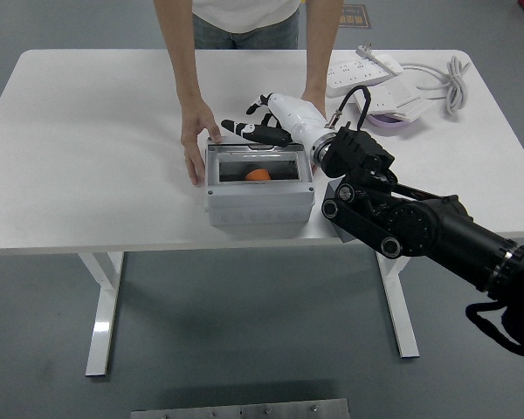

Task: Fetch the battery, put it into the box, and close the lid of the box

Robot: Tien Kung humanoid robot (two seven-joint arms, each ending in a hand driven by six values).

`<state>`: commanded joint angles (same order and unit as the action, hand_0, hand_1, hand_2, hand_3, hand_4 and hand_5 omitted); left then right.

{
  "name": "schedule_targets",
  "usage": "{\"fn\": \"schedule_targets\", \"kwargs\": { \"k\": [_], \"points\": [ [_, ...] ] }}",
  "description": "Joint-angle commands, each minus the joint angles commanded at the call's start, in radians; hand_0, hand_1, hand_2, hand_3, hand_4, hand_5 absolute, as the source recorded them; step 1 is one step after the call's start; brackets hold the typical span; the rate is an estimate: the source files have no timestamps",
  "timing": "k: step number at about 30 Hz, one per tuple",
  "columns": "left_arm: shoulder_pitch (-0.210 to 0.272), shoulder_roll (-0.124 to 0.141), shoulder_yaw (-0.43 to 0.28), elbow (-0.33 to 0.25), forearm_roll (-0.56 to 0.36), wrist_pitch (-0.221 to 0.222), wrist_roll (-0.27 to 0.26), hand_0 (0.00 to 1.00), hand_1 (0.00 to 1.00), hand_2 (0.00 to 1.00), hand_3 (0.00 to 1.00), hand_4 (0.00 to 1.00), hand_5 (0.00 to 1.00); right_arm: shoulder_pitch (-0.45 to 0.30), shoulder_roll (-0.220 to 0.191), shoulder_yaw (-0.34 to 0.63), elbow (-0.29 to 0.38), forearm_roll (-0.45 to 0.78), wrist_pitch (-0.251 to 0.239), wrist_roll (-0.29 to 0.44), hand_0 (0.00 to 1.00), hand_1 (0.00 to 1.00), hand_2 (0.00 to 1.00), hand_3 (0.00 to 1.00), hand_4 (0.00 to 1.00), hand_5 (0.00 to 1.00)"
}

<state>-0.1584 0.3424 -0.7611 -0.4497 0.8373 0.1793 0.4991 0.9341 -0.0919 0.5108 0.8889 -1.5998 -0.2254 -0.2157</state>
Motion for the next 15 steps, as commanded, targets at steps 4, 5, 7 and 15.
{"fn": "schedule_targets", "kwargs": {
  "k": [4,5,7,15],
  "points": [
    [0.0,0.0,-0.001,0.0,0.001,0.0,0.001,0.688,0.746,0.588,0.501,0.343,0.003,-0.005,-0.001,0.0,0.0,0.001,-0.003,0.002,0.252,0.36,0.513,0.719,0.972,0.998],
    [0.0,0.0,0.0,0.0,0.0,0.0,0.001,0.688,0.746,0.588,0.501,0.343,0.003,-0.006,-0.001,0.0,0.0,0.002,-0.004,0.003,0.252,0.36,0.513,0.719,0.972,0.998],
    [0.0,0.0,0.0,0.0,0.0,0.0,0.0,0.688,0.746,0.588,0.501,0.343,0.003,-0.008,-0.001,0.0,-0.001,0.003,-0.005,0.005,0.252,0.36,0.513,0.719,0.972,0.998],
    [0.0,-0.005,0.0,0.001,0.0,-0.001,0.001,0.689,0.745,0.588,0.501,0.342,0.004,-0.02,-0.022,0.036,0.017,-0.018,0.018,-0.014,0.245,0.354,0.513,0.713,0.961,0.998]
  ]
}}
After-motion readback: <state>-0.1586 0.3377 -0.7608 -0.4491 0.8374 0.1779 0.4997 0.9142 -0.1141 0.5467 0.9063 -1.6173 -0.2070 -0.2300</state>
